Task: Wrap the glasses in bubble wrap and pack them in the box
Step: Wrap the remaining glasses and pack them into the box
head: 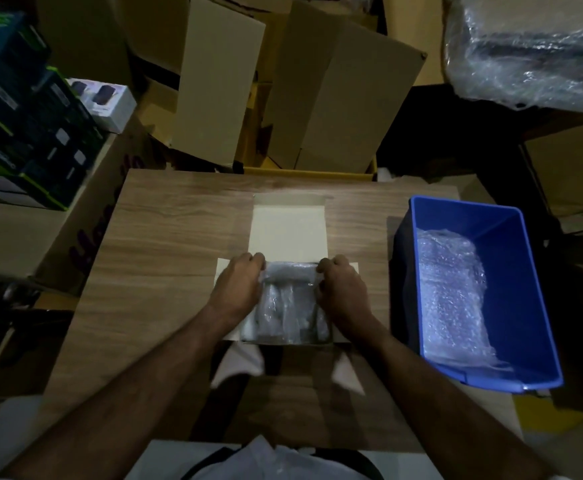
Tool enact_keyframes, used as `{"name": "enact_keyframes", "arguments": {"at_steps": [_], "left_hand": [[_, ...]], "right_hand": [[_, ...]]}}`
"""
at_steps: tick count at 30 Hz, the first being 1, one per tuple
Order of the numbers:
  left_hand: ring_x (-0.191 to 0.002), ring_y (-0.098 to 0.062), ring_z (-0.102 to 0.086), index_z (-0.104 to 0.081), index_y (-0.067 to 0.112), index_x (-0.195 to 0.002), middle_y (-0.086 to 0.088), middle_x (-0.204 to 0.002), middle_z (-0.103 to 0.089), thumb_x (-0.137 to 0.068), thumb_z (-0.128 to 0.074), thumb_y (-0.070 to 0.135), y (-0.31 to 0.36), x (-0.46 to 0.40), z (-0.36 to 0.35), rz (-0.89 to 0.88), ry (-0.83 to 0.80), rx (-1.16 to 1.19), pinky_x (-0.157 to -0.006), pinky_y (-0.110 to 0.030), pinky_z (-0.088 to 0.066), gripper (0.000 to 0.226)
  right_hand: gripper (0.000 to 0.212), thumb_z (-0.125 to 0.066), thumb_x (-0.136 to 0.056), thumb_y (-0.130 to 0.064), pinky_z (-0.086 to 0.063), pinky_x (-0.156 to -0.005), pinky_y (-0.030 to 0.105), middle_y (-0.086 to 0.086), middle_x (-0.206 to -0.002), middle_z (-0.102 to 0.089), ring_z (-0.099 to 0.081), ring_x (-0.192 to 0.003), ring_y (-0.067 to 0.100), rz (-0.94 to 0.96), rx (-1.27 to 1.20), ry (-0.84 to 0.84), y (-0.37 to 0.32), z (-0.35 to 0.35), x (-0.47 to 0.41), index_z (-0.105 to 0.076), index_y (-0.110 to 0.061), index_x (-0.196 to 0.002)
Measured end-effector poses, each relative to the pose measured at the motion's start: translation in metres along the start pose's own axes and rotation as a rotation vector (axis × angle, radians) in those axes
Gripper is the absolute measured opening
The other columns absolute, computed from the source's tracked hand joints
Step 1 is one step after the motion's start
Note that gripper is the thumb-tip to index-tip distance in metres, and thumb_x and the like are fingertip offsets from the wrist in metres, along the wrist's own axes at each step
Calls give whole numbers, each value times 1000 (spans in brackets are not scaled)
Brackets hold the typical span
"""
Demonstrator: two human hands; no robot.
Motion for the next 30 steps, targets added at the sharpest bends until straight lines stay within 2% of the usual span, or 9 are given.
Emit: {"name": "enact_keyframes", "arguments": {"at_steps": [3, 7, 11, 13, 18, 21, 25, 27, 30], "left_hand": [[-95, -25, -58, -54, 23, -111, -1, -103, -61, -81, -60, 0, -10, 11, 17, -30, -17, 111, -76, -37, -48, 38], [-103, -15, -53, -49, 31, -139, 7, -113, -57, -89, -56, 3, -7, 46, 25, -166, -274, 70, -84, -33, -48, 57], [-98, -14, -48, -66, 28, -123, 8, -96, -52, -88, -53, -1, 3, 61, 19, -308, -443, -100, -76, -28, -38, 47], [-102, -19, -52, -70, 23, -119, 2, -102, -58, -86, -56, 1, 9, 60, 18, -329, -492, -118, -76, -29, -38, 41], [-105, -24, -65, -73, 18, -114, -4, -113, -68, -90, -59, 8, 23, 57, -8, -316, -685, -410, -83, -36, -56, 30], [-103, -28, -67, -70, 6, -109, -11, -111, -69, -91, -55, 0, 33, 56, -16, -303, -810, -532, -81, -35, -55, 24], [-103, -31, -68, -64, 1, -113, -16, -116, -66, -97, -51, -1, 46, 49, -19, -307, -769, -624, -81, -37, -54, 21], [-106, -31, -67, -62, 1, -117, -16, -118, -65, -98, -48, -1, 48, 48, -22, -311, -734, -647, -80, -37, -52, 24], [-112, -29, -65, -59, 9, -125, -13, -123, -64, -100, -50, 8, 47, 46, -22, -266, -688, -579, -85, -36, -50, 26]], "right_hand": [[26, -68, -85, -13, -54, -65, 34, -1, -98, -69, -65, -83, 19, 0, -89, -58, 7, 18, 8, -62, -19, -110], [40, -71, -84, -15, -60, -73, 35, -9, -108, -72, -69, -89, 12, 127, -19, -282, 10, 28, 30, -61, -34, -118], [36, -66, -92, -17, -57, -87, 29, -10, -134, -60, -64, -112, 11, 313, 215, -482, 6, 18, 38, -66, -37, -122], [36, -66, -93, -20, -56, -93, 33, -9, -141, -54, -62, -117, 13, 368, 266, -547, 2, 12, 37, -65, -36, -125], [27, -64, -96, -16, -57, -95, 35, 3, -139, -54, -65, -114, 20, 450, 265, -609, -11, 5, 44, -70, -22, -122], [22, -65, -94, -9, -56, -94, 37, 8, -128, -60, -66, -110, 23, 456, 292, -623, -21, -2, 46, -71, -14, -115], [18, -69, -91, -6, -54, -84, 31, 12, -112, -69, -69, -101, 26, 396, 364, -610, -29, -17, 40, -69, -7, -108], [19, -70, -90, -5, -57, -83, 34, 11, -107, -69, -70, -98, 26, 373, 381, -576, -31, -23, 38, -65, -9, -108], [36, -70, -90, -5, -56, -85, 35, 12, -116, -66, -67, -104, 27, 352, 367, -515, -29, -24, 36, -56, -10, -123]]}}
Point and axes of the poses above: each hand's wrist, its own x-axis away from the middle knuckle, its own z-axis out of the back of the hand, y = z × x, the point moved 5 cm from there along -x, towards the middle knuckle
